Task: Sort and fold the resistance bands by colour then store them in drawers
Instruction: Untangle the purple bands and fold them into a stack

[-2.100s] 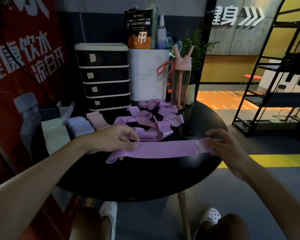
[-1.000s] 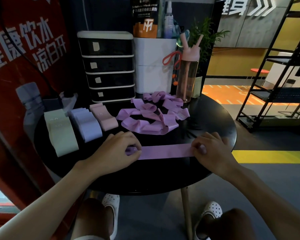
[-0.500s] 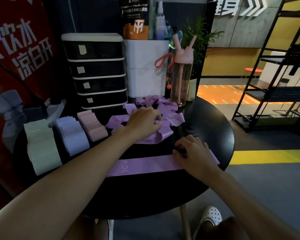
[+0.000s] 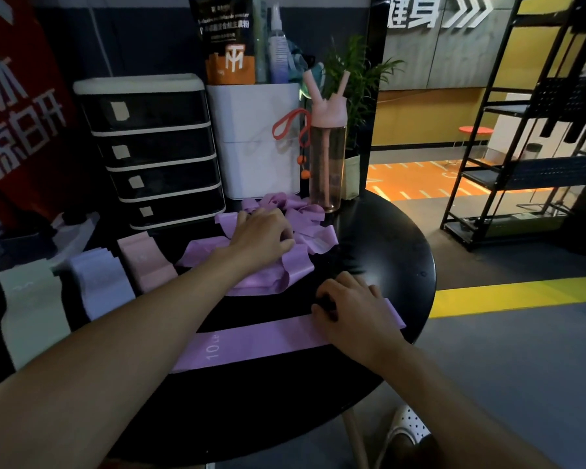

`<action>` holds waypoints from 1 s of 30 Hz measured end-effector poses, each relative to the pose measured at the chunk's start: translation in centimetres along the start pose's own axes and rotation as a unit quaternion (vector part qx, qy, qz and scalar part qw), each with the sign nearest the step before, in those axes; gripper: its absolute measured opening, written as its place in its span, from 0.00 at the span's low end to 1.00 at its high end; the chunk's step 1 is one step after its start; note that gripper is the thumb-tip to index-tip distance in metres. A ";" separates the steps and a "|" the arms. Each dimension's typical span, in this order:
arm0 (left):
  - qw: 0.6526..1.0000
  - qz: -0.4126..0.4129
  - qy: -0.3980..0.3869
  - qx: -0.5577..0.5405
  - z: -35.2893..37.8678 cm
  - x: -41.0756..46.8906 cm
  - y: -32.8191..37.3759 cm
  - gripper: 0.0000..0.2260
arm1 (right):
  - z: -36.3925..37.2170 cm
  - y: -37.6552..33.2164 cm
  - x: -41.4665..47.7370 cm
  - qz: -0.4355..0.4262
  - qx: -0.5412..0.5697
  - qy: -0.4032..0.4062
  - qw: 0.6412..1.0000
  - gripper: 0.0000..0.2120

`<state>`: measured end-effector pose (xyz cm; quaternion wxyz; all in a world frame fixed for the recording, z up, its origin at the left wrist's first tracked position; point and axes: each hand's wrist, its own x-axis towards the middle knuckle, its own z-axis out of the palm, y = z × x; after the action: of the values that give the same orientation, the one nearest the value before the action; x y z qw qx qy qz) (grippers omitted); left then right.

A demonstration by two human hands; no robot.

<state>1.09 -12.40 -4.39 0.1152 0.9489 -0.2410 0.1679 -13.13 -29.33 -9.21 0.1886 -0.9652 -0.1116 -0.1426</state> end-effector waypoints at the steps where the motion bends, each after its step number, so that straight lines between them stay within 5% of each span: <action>1: 1.000 0.008 -0.010 0.012 -0.1 0.1 0.0 0.06 | -0.1 0.0 -0.1 0.001 -0.001 -0.002 1.000 0.12; 8: 0.997 -0.009 -0.069 0.028 0.4 0.3 0.3 0.06 | -0.2 -0.2 -0.1 0.010 0.000 -0.002 1.000 0.12; 30: 0.978 0.088 0.081 -0.170 -13.3 -2.7 2.4 0.05 | -2.7 -1.8 1.1 0.064 0.117 0.000 0.991 0.06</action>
<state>-5.79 -9.33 7.15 0.2789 0.8736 -0.3387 0.2104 -13.17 -28.61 -5.90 0.3088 -0.9417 -0.0657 -0.1166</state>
